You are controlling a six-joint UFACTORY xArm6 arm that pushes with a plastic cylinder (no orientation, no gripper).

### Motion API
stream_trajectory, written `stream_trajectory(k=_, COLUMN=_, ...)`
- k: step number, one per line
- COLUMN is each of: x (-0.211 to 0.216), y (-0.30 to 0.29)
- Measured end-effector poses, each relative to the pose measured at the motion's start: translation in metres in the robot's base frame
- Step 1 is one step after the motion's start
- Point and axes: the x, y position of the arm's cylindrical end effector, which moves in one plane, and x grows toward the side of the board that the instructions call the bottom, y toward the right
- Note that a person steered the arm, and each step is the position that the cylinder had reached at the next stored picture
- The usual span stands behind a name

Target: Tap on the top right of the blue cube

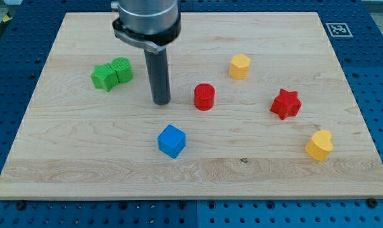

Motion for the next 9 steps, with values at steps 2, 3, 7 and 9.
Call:
stream_trajectory(k=2, x=0.043, y=0.077)
stream_trajectory(k=3, x=0.082, y=0.1)
stream_trajectory(k=7, x=0.121, y=0.049)
stream_trajectory(k=9, x=0.086, y=0.048)
